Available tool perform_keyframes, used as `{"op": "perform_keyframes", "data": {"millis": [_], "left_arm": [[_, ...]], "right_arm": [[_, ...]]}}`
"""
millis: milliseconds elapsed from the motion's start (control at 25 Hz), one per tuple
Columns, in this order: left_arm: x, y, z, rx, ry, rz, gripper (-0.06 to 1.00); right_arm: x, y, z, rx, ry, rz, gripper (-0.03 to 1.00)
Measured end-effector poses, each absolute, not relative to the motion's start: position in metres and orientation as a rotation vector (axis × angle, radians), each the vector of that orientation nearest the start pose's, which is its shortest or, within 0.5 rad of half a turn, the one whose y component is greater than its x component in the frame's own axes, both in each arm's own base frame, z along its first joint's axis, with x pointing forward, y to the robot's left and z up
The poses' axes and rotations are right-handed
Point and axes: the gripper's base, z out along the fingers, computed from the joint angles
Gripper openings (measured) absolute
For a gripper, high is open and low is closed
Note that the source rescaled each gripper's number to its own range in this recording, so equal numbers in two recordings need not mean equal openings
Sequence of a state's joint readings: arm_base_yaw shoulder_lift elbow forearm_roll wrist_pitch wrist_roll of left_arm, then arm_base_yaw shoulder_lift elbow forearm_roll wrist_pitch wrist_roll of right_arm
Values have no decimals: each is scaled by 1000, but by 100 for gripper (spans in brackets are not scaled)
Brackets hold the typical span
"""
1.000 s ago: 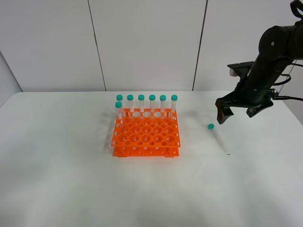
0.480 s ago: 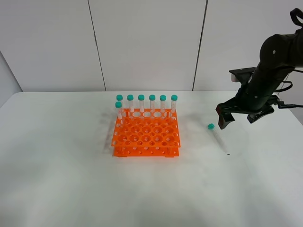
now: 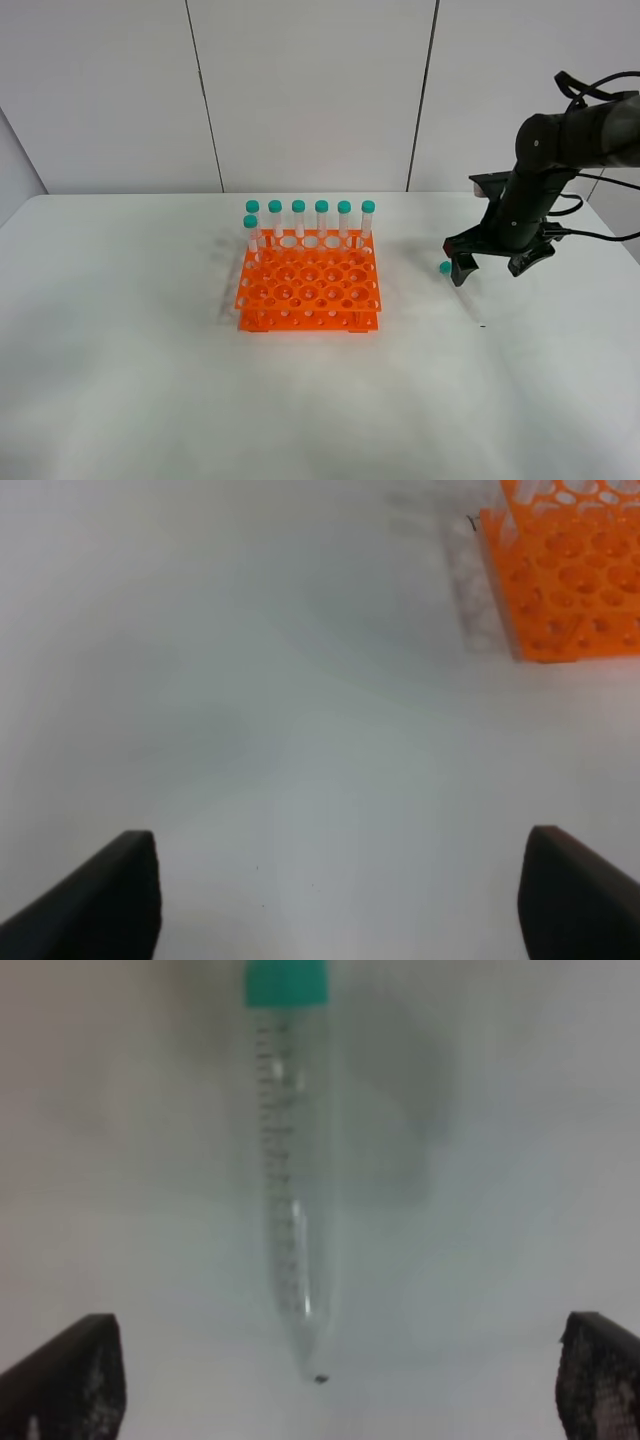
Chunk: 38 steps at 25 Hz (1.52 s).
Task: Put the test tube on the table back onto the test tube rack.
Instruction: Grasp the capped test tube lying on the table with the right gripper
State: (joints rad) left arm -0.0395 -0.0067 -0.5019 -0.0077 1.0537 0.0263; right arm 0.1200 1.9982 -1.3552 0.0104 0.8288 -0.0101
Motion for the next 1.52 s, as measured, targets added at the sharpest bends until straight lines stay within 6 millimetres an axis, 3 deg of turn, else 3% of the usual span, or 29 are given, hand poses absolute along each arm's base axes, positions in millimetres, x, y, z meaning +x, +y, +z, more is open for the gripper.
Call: {"op": "perform_keyframes", "data": {"millis": [680,1160,1520], "left_arm": [[-6,0,278,67,2028,-18,98],[-6,0,278,67,2028,-18,98],[-6,0,278,67,2028,-18,98]], "right_arm": [[400,49,113,-194,2995,49,94],[400,48,110,-212,2998,28,94],[398,62,110,-287,2988,7,94]]}}
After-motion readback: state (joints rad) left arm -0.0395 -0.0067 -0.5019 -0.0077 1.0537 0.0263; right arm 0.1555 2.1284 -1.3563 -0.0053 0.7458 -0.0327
